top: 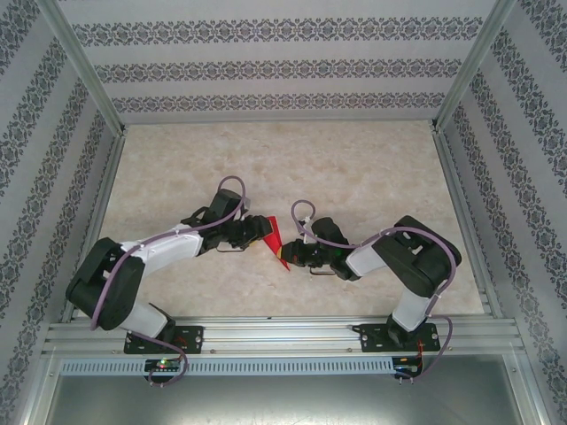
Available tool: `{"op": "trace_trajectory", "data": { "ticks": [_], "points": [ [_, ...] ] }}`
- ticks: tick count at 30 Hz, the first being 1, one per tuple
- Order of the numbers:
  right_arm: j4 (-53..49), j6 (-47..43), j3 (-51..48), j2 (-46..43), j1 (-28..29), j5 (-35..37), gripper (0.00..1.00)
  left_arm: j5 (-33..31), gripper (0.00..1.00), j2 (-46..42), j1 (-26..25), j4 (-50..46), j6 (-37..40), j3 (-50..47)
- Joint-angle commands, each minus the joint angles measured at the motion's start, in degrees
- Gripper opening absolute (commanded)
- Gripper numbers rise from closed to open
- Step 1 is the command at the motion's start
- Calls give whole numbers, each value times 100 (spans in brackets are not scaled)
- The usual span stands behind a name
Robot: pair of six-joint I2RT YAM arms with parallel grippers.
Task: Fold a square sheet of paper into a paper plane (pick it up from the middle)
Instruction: Fold the wing for the fifth time at the center of the table.
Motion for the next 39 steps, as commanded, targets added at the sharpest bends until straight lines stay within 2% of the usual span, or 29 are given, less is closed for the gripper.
{"op": "trace_trajectory", "data": {
  "ticks": [1,8,25,30,34,39],
  "points": [
    [583,370,17,165,-87,-226,0,269,50,247,-159,646,114,169],
    [953,767,-55,368,-164,-307,0,339,50,604,-191,1093,79,173],
    [1233,1273,-127,676,-251,-229,1,261,51,1304,-192,1290,213,392],
    [940,1126,-103,469,-260,-208,9,143,51,1376,-192,1176,254,402],
    [330,804,-47,207,-251,-128,21,177,50,1446,-191,1192,273,440],
    [-609,447,58,-88,-223,82,20,178,50,1503,-195,1120,312,482]
  ]
}}
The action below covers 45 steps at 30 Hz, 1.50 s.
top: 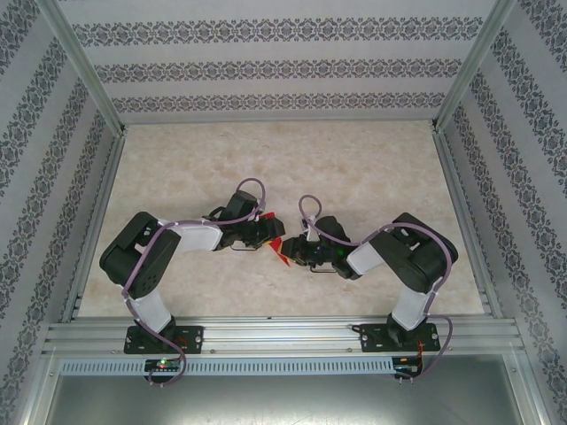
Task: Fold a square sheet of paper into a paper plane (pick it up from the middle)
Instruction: Fold the wing for the fifth time at the center of the table.
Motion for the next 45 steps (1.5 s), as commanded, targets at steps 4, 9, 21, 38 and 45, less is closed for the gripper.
{"op": "trace_trajectory", "data": {
  "ticks": [4,9,21,38,45],
  "points": [
    [-1214,-630,218,-305,55,284,22,-26,50,113,-55,75,170,175],
    [-1955,-1137,425,-678,160,531,31,-27,50,79,-57,39,183,193],
    [-3005,-2398,1016,-818,404,1089,35,43,50,0,-60,112,157,208],
    [-2513,-2107,1163,-255,423,1001,18,103,50,-103,-56,88,166,197],
    [-1980,-1614,969,-351,317,605,0,-68,51,-513,-58,-133,269,138]
  ]
}}
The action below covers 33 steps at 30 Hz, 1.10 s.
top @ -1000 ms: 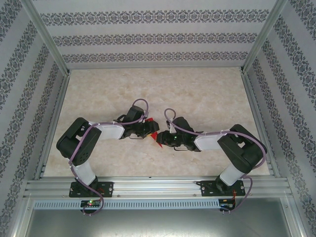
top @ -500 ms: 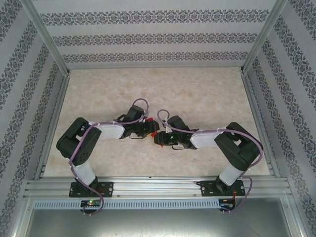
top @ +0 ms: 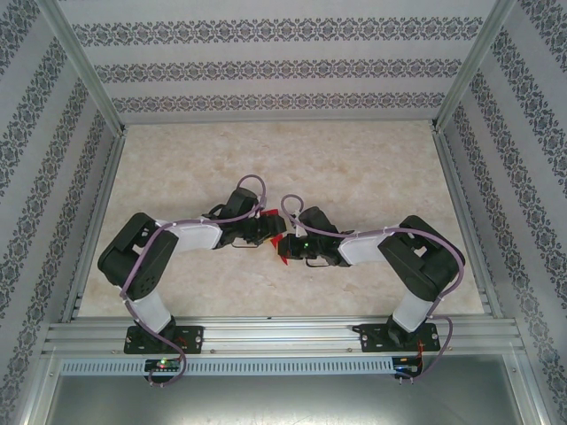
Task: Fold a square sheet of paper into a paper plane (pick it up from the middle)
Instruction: Fold the wing for the fifth time at the center of the table.
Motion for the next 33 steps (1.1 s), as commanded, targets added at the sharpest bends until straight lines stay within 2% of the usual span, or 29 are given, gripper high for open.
{"op": "trace_trajectory", "data": {
  "ticks": [1,4,11,14,18,24,28,33],
  "points": [
    [650,469,-195,-54,-97,-330,0,-116,51,-428,-60,-139,232,16],
    [1211,763,-417,-75,-236,-630,0,-371,56,-726,-45,-368,350,-67],
    [962,273,-525,-261,-216,-502,0,-1460,78,-1677,184,-1247,-3,-294],
    [935,135,-526,-228,-184,-458,0,-1802,86,-1701,307,-2319,-185,65],
    [932,-137,-526,-220,-50,-310,0,-1645,87,-1186,412,-3394,-261,712],
    [912,-594,-552,-272,243,68,0,-1248,85,-539,521,-3584,-538,1111],
    [846,-969,-586,-394,465,381,0,-1108,80,-270,542,-3678,-574,1274],
    [826,-1411,-657,-573,700,715,0,-1071,67,-121,551,-3757,-600,1326]
  ]
}}
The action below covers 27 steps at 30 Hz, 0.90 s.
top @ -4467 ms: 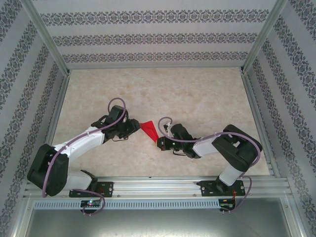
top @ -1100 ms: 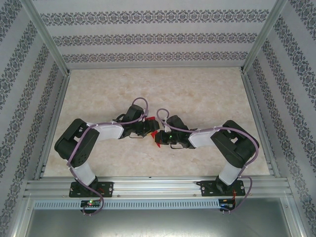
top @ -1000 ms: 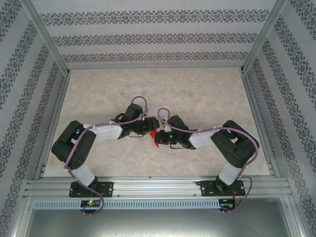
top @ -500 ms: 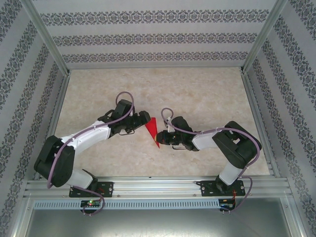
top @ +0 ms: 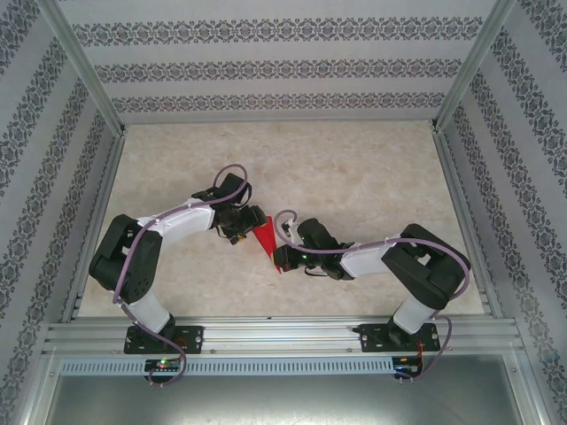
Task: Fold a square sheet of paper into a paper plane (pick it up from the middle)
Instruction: Fold the wing for the fifth time at the center of the table.
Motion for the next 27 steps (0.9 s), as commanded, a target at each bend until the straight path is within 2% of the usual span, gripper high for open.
{"op": "trace_trajectory", "data": {
  "ticks": [1,6,11,14,18,23,27],
  "points": [
    [47,-583,-119,-239,170,464,0,104,64,83,51,-319,-84,180],
    [-163,-883,-83,-285,283,660,0,92,52,121,54,-487,-3,275],
    [-450,-1193,2,-332,468,1008,0,75,35,114,49,-515,1,255],
    [-629,-1412,40,-385,587,1261,4,74,18,116,54,-530,-1,248],
    [-822,-1791,62,-489,825,1772,14,103,6,116,52,-541,-1,267],
    [-1039,-2532,188,-544,1254,2800,28,135,2,94,53,-552,-19,258],
    [-1096,-3035,328,-444,1484,3375,29,179,2,94,54,-526,-38,232]
  ]
}}
